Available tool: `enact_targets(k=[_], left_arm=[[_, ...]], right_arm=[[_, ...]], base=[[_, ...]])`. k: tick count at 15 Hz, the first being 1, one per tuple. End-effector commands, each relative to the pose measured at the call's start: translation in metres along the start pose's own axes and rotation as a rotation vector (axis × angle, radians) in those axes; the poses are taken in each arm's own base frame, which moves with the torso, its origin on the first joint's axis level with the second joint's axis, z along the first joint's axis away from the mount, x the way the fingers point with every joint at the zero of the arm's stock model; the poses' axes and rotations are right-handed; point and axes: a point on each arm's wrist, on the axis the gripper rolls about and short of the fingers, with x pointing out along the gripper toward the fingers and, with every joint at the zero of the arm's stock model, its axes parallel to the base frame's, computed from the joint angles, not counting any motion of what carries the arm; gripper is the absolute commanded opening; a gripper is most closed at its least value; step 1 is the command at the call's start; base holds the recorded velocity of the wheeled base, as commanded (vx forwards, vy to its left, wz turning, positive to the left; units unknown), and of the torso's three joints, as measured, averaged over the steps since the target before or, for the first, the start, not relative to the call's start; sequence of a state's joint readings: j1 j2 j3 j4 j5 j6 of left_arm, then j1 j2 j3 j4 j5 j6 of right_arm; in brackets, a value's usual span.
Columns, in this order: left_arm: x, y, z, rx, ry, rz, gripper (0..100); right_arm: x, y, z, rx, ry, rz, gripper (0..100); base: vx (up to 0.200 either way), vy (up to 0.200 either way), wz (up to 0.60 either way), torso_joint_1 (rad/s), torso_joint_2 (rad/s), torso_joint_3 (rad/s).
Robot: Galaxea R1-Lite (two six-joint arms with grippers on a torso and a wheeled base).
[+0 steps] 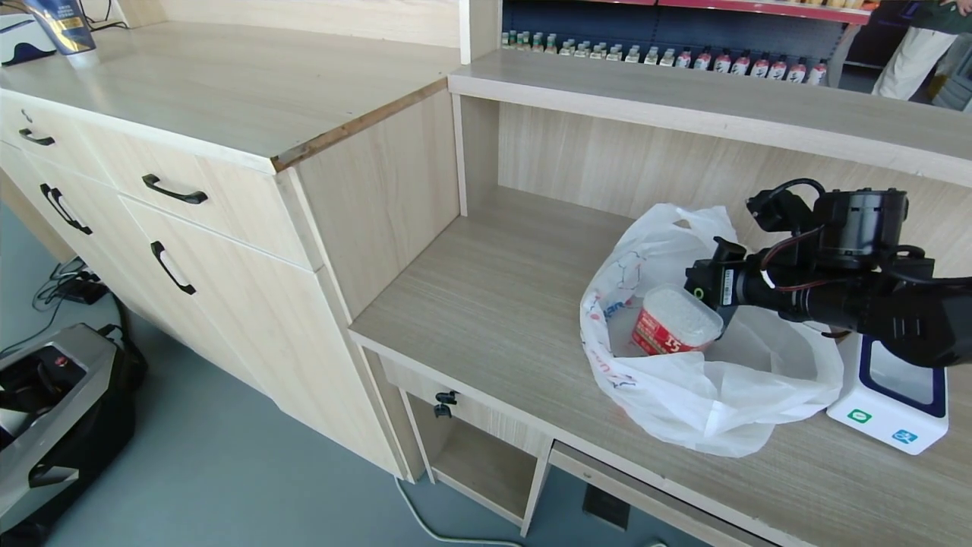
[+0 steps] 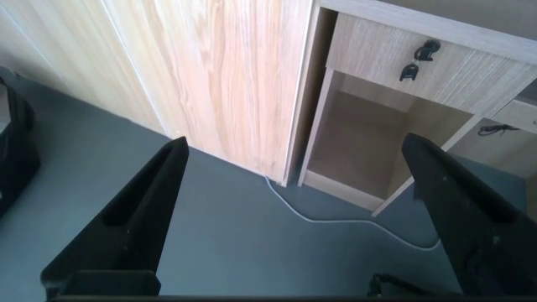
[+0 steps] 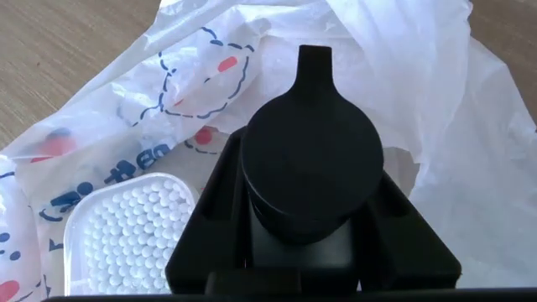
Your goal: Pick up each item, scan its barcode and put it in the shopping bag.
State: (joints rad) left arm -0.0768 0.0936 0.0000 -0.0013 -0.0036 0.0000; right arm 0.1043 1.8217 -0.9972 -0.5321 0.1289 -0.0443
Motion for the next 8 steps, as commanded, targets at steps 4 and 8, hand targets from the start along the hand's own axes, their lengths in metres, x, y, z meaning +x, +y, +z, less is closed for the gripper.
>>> enact_targets(k=[4,8], left_arm=[[0.0001,0.0000,0.0001,0.000,0.001,0.001,100],[0.0001,0.0000,0.0001,0.000,0.001,0.001,100]], right_arm=[[0.0041,-0.0008,-0.0059,0.001,0.020,0.001,0],[0.0037,-0.0022,-0.0082,0.004,0.028,-0.003,0]], base=[[0.000,0.000,0.00,0.000,0.00,0.000],[0.000,0.000,0.00,0.000,0.00,0.000]])
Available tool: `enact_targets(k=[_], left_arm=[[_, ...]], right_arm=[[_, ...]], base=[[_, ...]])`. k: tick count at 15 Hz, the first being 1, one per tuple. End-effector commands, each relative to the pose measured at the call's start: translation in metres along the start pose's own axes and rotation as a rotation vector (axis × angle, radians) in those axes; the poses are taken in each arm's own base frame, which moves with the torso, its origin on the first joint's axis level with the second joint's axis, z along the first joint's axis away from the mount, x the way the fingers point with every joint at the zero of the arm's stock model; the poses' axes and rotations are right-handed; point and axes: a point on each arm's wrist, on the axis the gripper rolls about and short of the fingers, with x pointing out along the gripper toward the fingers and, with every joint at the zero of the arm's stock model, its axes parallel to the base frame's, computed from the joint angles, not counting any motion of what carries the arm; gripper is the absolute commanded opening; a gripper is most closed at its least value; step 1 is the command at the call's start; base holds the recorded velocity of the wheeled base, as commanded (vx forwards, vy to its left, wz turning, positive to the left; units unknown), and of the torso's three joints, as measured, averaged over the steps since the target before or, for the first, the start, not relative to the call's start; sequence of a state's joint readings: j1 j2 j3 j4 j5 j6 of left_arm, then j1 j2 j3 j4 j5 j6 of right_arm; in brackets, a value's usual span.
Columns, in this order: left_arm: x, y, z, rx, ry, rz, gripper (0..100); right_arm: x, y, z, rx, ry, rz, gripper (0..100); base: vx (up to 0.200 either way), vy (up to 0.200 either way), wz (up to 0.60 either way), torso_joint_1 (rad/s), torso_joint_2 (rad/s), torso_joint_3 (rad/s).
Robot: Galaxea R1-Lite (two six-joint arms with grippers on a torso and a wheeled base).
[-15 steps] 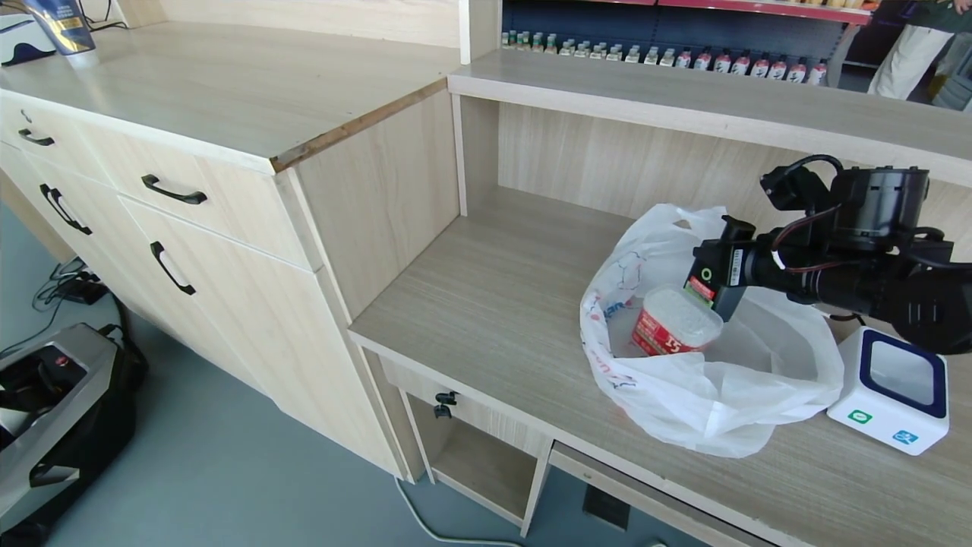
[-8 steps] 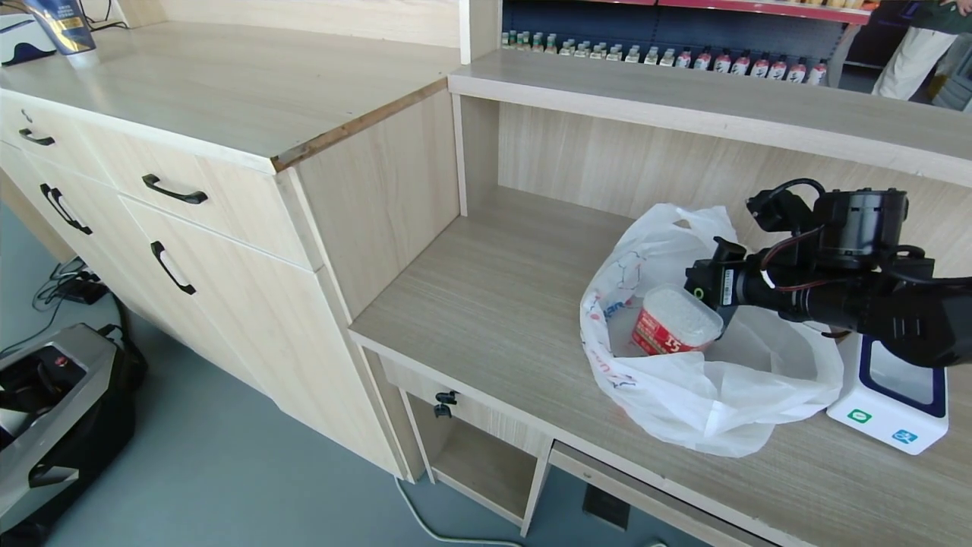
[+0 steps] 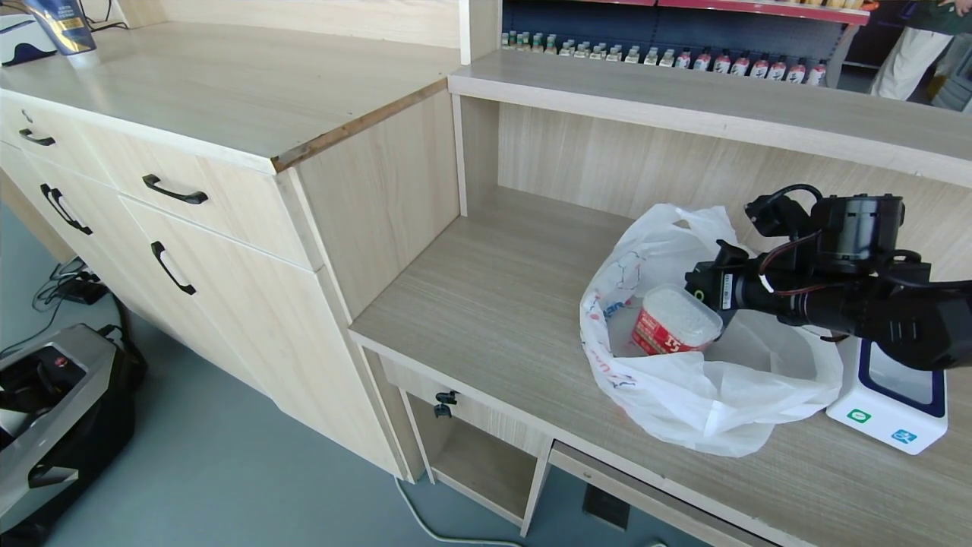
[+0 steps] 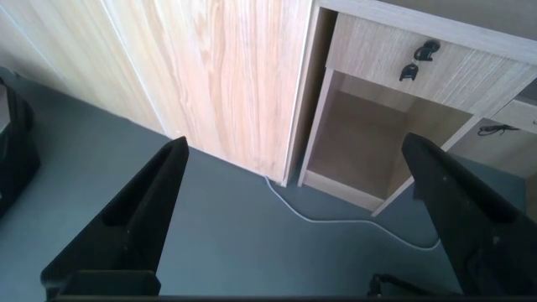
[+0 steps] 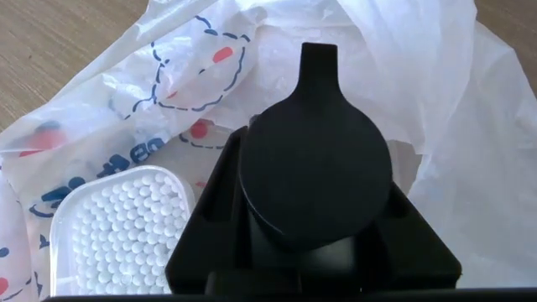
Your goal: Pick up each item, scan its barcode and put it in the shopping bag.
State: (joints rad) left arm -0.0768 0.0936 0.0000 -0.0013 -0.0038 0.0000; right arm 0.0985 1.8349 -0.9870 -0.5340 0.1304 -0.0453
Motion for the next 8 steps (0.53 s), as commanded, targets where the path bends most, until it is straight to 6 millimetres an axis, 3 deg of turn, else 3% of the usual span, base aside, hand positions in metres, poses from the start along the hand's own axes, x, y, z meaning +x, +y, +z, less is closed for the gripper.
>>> enact_targets(k=[1,5,6,8], left_arm=[[0.0001,0.0000,0.0001,0.000,0.001,-0.001,100],[0.0001,0.0000,0.0001,0.000,0.001,0.001,100],[0.0001,0.0000,0.0001,0.000,0.001,0.001,100],[0.0001,0.0000,0.0001,0.000,0.001,0.001,100]], right_arm=[[0.0007,-0.0001,-0.0016,0.000,0.007,0.000,0],[-0.0011,0.0007,-0.0012,0.000,0.004,0.029,0],[-0.0016,0.0008,-0.0011,0.000,0.002,0.029,100],[-0.0025,0.0004,-0.0003,0.000,-0.001,0.029,100]], base=[[0.000,0.000,0.00,0.000,0.00,0.000],[0.000,0.000,0.00,0.000,0.00,0.000],[0.000,0.000,0.00,0.000,0.00,0.000],[0.000,0.000,0.00,0.000,0.00,0.000]])
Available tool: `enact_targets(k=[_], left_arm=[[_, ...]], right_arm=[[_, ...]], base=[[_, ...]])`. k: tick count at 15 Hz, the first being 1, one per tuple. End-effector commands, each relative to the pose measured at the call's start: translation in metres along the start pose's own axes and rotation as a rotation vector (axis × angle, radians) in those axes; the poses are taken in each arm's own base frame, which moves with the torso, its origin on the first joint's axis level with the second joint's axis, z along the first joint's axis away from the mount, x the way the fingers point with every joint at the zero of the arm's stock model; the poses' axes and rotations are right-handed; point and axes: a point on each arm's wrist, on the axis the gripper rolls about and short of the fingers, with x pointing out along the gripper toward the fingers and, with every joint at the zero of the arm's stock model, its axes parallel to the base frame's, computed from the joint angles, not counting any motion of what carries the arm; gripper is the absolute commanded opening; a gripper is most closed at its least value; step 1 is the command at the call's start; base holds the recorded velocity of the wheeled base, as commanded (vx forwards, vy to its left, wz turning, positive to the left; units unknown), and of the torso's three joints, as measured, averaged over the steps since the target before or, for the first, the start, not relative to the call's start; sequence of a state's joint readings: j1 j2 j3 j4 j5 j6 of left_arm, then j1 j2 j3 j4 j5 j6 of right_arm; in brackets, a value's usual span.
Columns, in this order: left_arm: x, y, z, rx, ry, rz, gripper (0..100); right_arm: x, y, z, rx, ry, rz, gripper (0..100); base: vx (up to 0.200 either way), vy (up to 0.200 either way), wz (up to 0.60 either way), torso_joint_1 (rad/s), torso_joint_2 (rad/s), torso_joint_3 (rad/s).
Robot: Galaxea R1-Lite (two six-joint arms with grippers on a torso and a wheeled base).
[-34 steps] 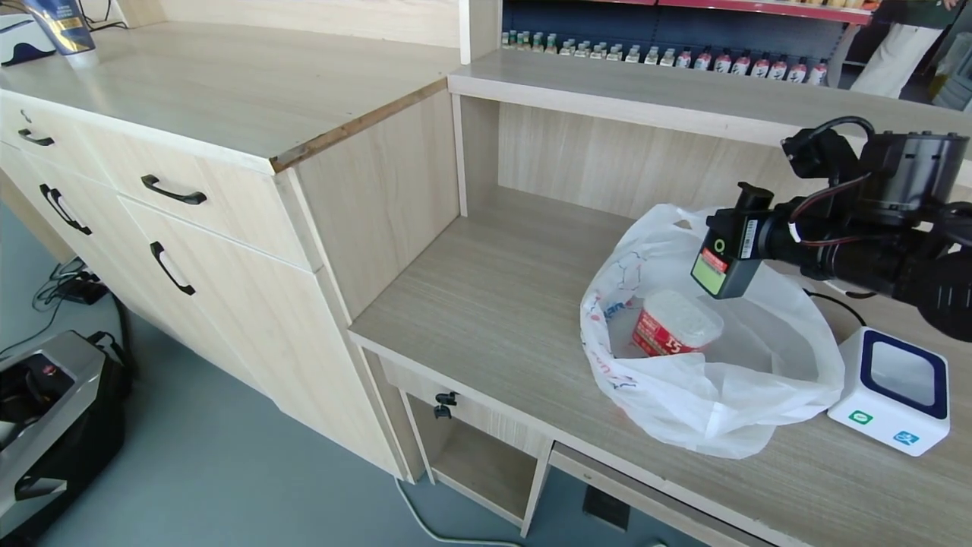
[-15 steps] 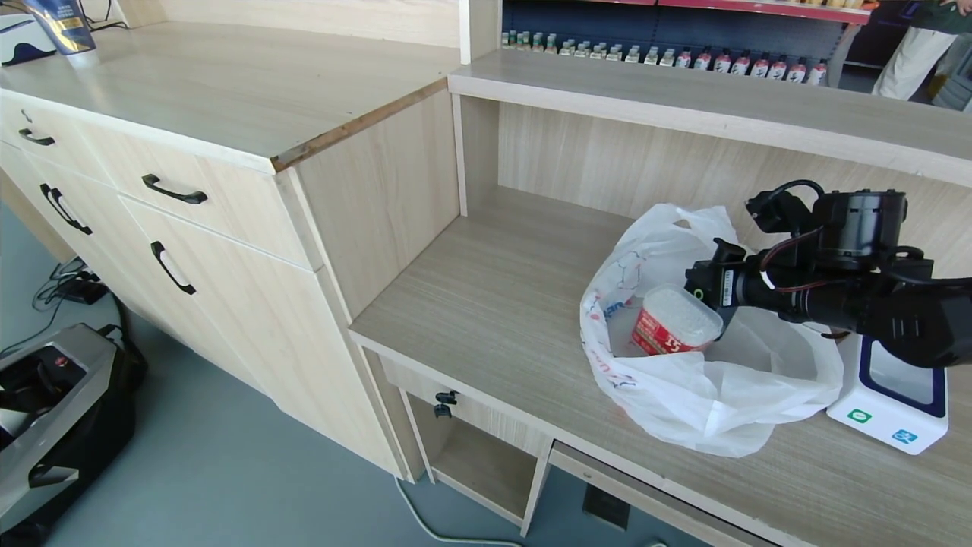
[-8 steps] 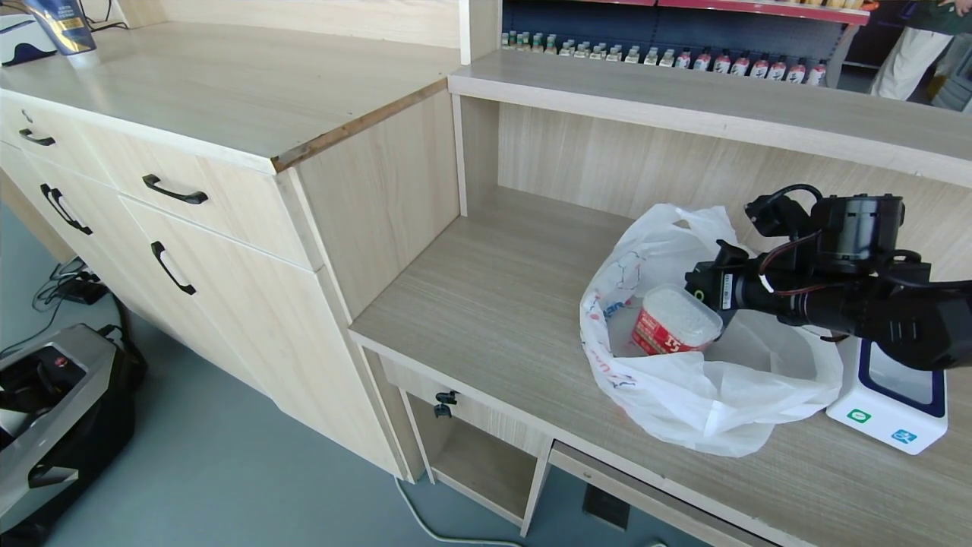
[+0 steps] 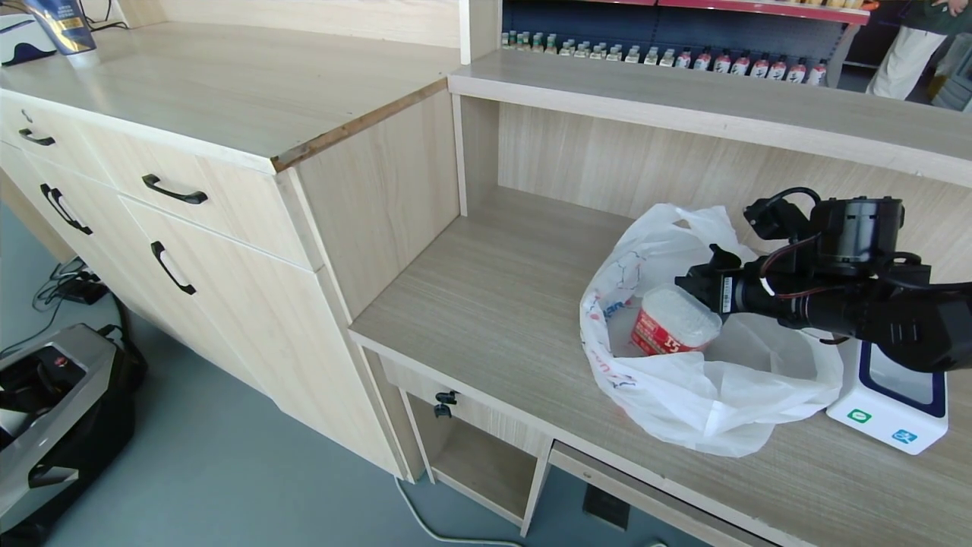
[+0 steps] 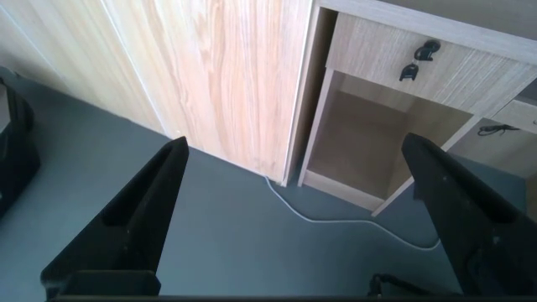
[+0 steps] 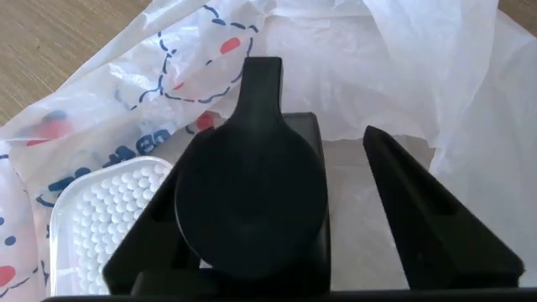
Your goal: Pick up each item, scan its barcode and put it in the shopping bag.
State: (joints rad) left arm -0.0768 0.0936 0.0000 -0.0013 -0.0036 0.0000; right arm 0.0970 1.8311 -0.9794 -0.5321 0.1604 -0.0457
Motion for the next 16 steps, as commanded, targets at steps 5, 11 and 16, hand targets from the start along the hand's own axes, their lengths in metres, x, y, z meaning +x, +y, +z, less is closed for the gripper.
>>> enact_targets(k=[5,11,16], left_arm=[[0.000,0.000,0.000,0.000,0.001,0.001,100],[0.000,0.000,0.000,0.000,0.001,0.001,100],[0.000,0.000,0.000,0.000,0.001,-0.001,100]], right_arm=[[-0.008,0.001,0.022,-0.025,-0.104,0.018,100],[-0.057,0.029,0.093,-0.175,-0.387,0.143,100],[-0.123,0.041,0.109,-0.367,-0.527,0.116,100]], base=[[0.000,0.000,0.00,0.000,0.00,0.000],[0.000,0.000,0.00,0.000,0.00,0.000],[0.000,0.000,-0.12,0.001,0.00,0.000]])
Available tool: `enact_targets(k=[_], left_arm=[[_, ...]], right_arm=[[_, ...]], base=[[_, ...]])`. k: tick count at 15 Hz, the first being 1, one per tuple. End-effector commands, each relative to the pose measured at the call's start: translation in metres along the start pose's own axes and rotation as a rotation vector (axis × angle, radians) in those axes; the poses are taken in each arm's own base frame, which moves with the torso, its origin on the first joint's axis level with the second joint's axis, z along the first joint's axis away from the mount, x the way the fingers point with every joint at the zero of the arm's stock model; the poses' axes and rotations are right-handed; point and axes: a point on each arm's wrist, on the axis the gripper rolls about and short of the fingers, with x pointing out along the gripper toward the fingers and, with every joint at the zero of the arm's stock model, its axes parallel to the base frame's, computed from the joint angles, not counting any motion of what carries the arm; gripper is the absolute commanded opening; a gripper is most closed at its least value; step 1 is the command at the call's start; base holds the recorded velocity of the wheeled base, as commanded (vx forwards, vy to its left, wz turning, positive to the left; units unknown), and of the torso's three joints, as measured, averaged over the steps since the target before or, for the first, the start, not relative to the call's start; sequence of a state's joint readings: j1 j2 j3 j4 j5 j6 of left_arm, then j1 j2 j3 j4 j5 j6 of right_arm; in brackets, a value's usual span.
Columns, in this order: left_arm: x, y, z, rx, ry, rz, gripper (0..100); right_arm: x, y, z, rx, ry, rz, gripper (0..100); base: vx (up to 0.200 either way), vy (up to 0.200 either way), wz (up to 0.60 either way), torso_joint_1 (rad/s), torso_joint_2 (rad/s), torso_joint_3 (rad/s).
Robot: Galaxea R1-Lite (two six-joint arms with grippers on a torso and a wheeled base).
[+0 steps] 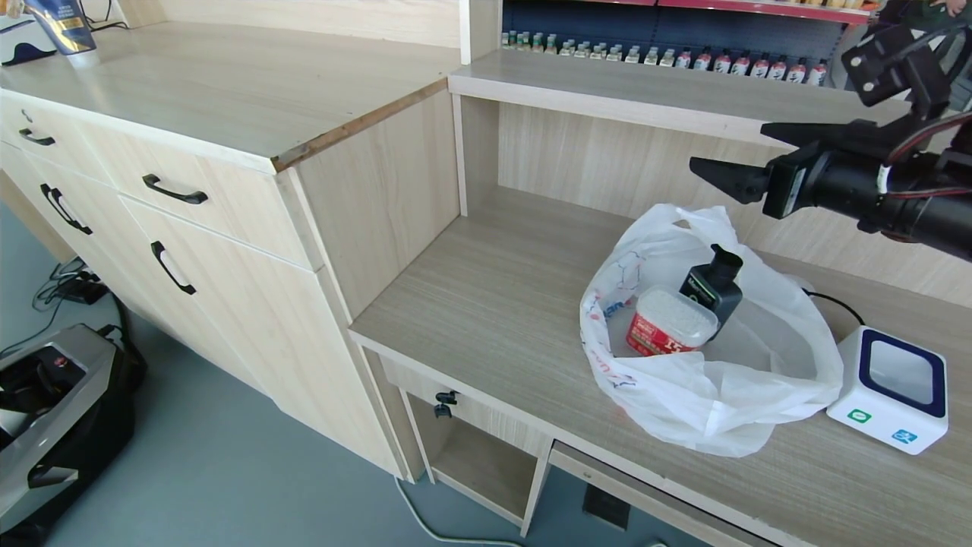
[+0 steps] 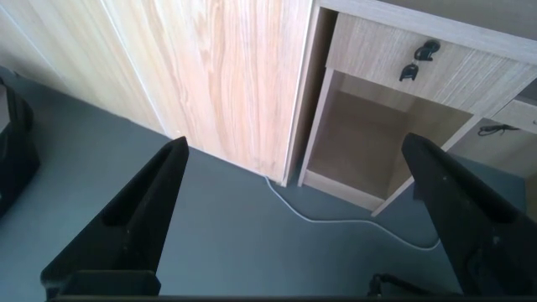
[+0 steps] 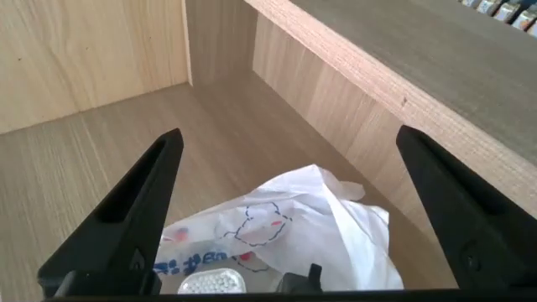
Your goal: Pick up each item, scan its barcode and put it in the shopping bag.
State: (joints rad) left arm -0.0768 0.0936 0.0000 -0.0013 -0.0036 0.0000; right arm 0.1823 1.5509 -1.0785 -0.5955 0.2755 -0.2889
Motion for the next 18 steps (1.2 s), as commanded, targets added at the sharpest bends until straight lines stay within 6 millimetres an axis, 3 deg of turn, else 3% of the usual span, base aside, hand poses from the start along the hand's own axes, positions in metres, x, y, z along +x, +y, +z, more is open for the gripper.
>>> enact_targets(k=[1,6,8,10,12,13,14,15,17,18], left_arm=[[0.000,0.000,0.000,0.000,0.001,-0.001,100],[0.000,0.000,0.000,0.000,0.001,0.001,100],[0.000,0.000,0.000,0.000,0.001,-0.001,100],[0.000,0.000,0.000,0.000,0.001,0.001,100],[0.000,0.000,0.000,0.000,0.001,-0.001,100],[0.000,0.000,0.000,0.000,0.001,0.001,100],[0.000,0.000,0.000,0.000,0.001,-0.001,100],[0.000,0.000,0.000,0.000,0.001,-0.001,100],[0.000,0.000,0.000,0.000,0.001,0.001,100],[0.000,0.000,0.000,0.000,0.001,-0.001,100]], right_arm=[[-0.031,0.000,0.030,-0.038,-0.084,-0.022,100],[-0.070,-0.002,0.077,-0.086,-0.232,-0.072,100],[-0.087,-0.002,0.083,-0.084,-0.219,-0.112,100],[-0.100,-0.003,0.076,-0.050,-0.130,-0.208,100],[-0.127,0.008,0.043,0.121,0.074,-0.448,100],[-0.152,0.025,0.003,0.165,0.189,-0.531,100],[-0.164,0.031,-0.011,0.166,0.208,-0.539,100],[-0.211,0.064,-0.069,0.175,0.272,-0.537,100],[-0.260,0.097,-0.120,0.182,0.297,-0.520,100],[-0.270,0.103,-0.128,0.216,0.342,-0.510,100]], base=[[0.000,0.000,-0.60,0.002,-0.01,-0.007],[0.000,0.000,-0.60,0.005,0.00,0.000],[0.000,0.000,-0.60,0.005,0.00,0.002],[0.000,0.000,-0.60,0.000,0.00,0.002],[0.000,0.000,-0.60,0.002,0.00,0.000],[0.000,0.000,-0.60,-0.002,0.00,0.002],[0.000,0.000,0.00,0.000,0.00,0.000],[0.000,0.000,0.00,0.000,0.00,0.000],[0.000,0.000,0.00,0.000,0.00,0.000],[0.000,0.000,0.00,0.000,0.00,0.000]])
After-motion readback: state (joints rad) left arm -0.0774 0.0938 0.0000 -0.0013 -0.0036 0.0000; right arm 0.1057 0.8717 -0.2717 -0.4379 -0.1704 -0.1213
